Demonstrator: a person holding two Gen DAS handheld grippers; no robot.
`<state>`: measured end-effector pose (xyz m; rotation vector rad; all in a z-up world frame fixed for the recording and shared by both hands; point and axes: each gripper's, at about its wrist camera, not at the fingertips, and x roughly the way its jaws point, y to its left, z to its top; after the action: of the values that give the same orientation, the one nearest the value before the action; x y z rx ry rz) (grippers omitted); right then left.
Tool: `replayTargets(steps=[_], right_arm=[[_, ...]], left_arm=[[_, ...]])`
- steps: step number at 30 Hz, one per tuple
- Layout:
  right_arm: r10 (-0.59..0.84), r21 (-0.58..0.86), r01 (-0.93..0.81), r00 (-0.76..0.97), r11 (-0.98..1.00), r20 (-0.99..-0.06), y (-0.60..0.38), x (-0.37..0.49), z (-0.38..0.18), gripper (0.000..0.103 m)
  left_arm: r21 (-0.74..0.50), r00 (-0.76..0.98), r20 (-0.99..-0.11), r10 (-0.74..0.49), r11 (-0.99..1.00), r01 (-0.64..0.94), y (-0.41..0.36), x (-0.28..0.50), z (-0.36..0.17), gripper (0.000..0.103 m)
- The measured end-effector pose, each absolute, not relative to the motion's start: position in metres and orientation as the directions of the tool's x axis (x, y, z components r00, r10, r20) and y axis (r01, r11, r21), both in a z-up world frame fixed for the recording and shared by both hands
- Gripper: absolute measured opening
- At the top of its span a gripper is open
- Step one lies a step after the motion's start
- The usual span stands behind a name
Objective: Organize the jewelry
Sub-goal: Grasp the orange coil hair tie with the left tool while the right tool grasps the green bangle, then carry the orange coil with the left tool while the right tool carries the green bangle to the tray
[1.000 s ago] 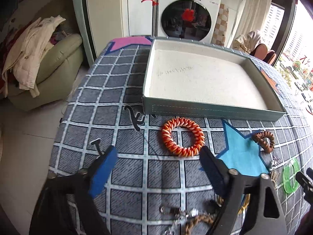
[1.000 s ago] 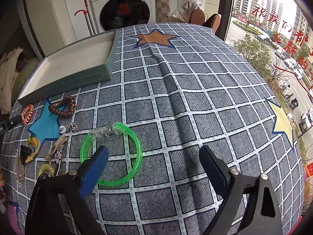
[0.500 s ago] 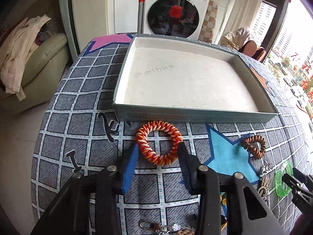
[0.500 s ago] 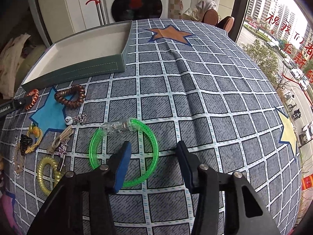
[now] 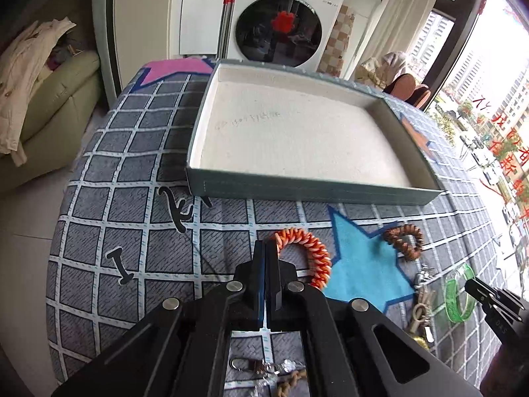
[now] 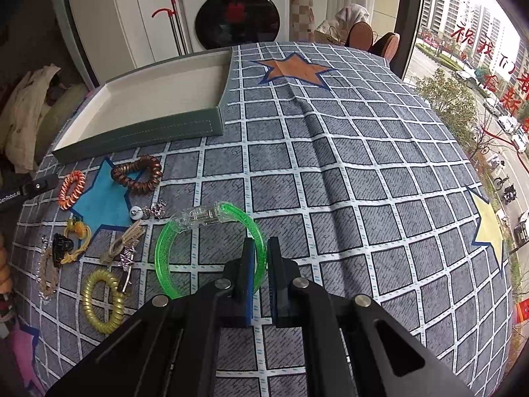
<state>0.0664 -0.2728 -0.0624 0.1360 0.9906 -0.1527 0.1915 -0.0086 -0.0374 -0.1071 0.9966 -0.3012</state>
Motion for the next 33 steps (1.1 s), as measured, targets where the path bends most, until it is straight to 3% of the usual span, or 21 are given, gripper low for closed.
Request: replayTargets(steps=[6,17,18,19,20,26,29,33], right_arm=[[-0.03,0.079,0.156,0.595,0.985,-0.803,-0.27,0.074,-0.03,0.008],[0.051,0.145,0.104,0.612,0.984,-0.789,-0.251,0.068,-0.028,0.008],[0.056,0.149,0.102,0.613,0.984,-0.788,-0.251,0.067,-0.028,0.008],[0.059,0.153,0.101,0.615,0.983,-0.786,-0.251,0.066,-0.028,0.008],[0.063,0.158,0.101,0.618,0.982,-0.784,-0.251,0.065,-0.028,0.008],[0.074,0.176,0.102,0.626,0.979,-0.776,-0.252,0.06,-0.025,0.008],[0.079,0.184,0.103,0.63,0.977,-0.773,-0.252,0.058,-0.025,0.008],[0.079,0.181,0.098,0.633,0.979,-0.77,-0.251,0.057,-0.024,0.008]], left_arm=[[-0.22,0.548,-0.774,-0.318,0.946,0.239,-0.009,0.185,-0.008,0.019],[-0.101,0.538,-0.826,-0.17,0.983,0.155,-0.007,0.187,-0.038,0.021],[-0.098,0.531,-0.831,-0.166,0.983,0.154,-0.006,0.188,-0.039,0.03],[-0.1,0.524,-0.836,-0.165,0.983,0.152,-0.006,0.187,-0.041,0.083],[-0.097,0.52,-0.84,-0.156,0.985,0.139,-0.006,0.187,-0.042,0.103],[0.014,0.553,-0.83,-0.07,0.989,0.145,-0.015,0.191,-0.047,0.103],[0.007,0.524,-0.849,-0.072,0.989,0.146,-0.018,0.199,-0.058,0.103],[-0.017,0.487,-0.867,-0.105,0.983,0.183,-0.022,0.205,-0.069,0.091]])
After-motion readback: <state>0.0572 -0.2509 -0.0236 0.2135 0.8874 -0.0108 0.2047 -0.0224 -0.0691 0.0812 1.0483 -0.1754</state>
